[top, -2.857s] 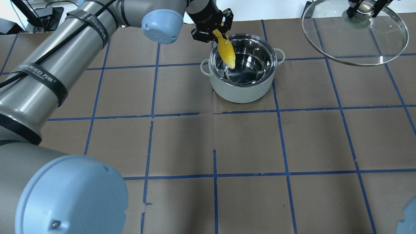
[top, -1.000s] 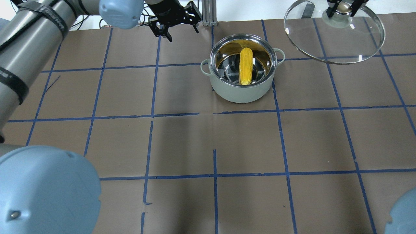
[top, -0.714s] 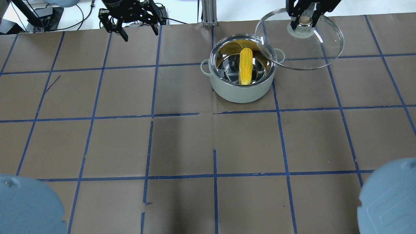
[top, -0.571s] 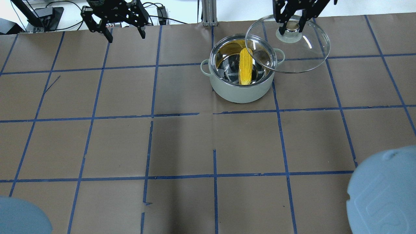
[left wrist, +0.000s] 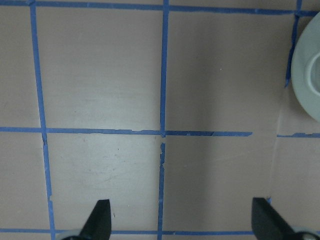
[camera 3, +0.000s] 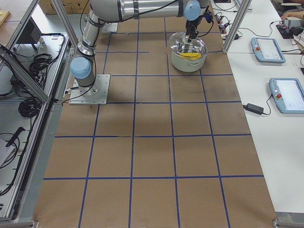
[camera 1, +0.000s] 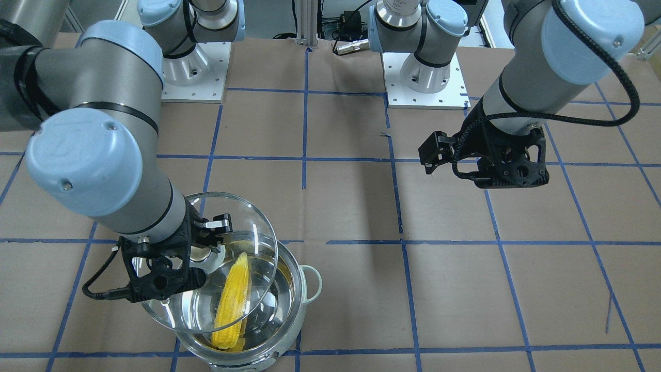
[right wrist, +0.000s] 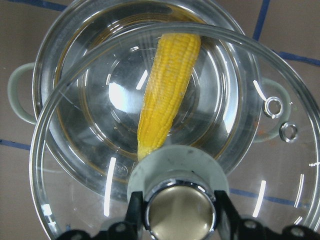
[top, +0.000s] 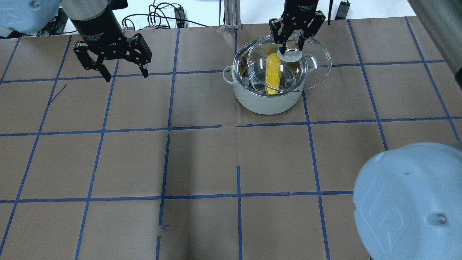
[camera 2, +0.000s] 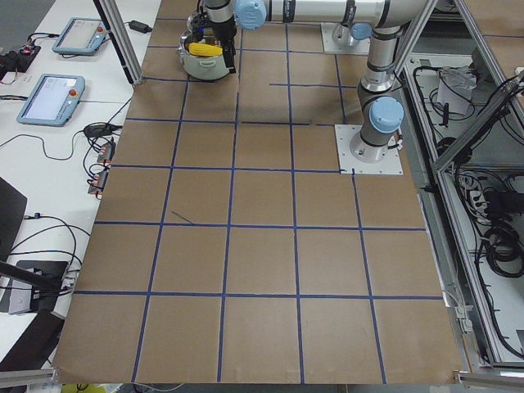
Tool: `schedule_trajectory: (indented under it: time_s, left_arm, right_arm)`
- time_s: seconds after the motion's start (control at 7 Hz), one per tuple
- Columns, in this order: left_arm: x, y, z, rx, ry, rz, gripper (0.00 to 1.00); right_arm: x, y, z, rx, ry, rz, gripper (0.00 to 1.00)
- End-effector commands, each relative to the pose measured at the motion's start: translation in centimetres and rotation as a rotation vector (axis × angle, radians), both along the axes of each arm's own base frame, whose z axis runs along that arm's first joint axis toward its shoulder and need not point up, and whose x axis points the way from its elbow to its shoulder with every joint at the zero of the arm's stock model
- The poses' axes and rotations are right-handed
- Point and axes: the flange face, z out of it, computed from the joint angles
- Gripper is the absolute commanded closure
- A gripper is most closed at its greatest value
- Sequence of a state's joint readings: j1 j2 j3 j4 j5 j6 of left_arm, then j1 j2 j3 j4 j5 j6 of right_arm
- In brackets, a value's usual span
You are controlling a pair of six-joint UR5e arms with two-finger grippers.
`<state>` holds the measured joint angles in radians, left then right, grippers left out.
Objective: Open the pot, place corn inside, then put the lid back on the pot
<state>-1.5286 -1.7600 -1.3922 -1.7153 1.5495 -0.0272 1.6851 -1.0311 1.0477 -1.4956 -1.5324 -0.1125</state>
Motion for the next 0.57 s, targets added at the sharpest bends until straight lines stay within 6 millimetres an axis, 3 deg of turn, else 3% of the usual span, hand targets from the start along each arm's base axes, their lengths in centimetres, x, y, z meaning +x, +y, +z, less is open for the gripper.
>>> schedule_trajectory:
  time_s: [0.0,0.43]
  left_arm:
    - [1.9,1.2,-0.1,0.006,-0.002,0.034,0.00]
    - [2.4,0.7,-0.3,-0.025,-0.044,0.043,0.00]
  right_arm:
    - [0.8,-0.5,-1.6,-0.009,0.002,0.007,0.84]
    - [2.7,-0.9,-2.8,-0.036,0.003,0.021,0.84]
